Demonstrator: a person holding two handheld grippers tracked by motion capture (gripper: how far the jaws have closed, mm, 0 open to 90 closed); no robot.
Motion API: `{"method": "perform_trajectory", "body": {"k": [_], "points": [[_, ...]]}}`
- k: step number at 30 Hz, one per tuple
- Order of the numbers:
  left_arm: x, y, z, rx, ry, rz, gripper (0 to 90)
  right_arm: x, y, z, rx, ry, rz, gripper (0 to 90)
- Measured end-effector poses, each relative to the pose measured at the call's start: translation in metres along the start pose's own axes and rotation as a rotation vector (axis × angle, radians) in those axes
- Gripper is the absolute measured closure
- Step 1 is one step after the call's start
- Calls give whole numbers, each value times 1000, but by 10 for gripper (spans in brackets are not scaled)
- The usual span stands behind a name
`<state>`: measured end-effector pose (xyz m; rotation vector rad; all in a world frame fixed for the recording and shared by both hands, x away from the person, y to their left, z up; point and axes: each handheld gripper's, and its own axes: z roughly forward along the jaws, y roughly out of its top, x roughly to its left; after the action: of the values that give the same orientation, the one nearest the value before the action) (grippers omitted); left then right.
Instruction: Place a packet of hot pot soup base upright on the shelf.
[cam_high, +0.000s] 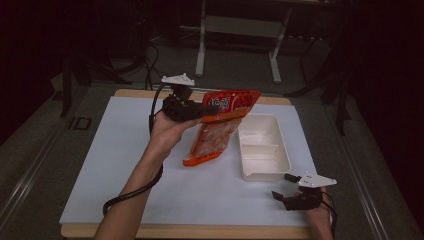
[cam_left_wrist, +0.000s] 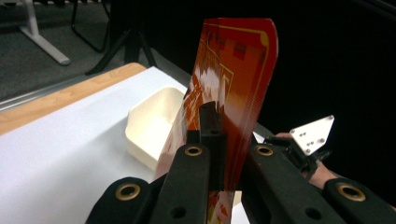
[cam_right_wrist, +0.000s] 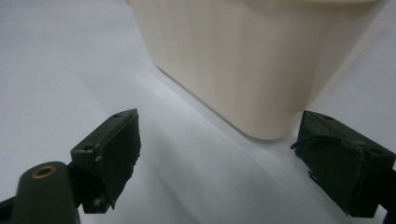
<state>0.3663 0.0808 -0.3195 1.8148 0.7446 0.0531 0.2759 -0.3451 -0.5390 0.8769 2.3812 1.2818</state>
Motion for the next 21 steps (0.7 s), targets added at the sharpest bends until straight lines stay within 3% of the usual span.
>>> {"method": "perform_trajectory", "body": {"k": [11, 21], "points": [[-19, 19, 6, -31, -24, 27, 900, -1, 0, 0, 5, 0, 4, 139], [-42, 35, 24, -51, -29, 68, 900, -1, 0, 0, 8, 3, 12, 139]]}}
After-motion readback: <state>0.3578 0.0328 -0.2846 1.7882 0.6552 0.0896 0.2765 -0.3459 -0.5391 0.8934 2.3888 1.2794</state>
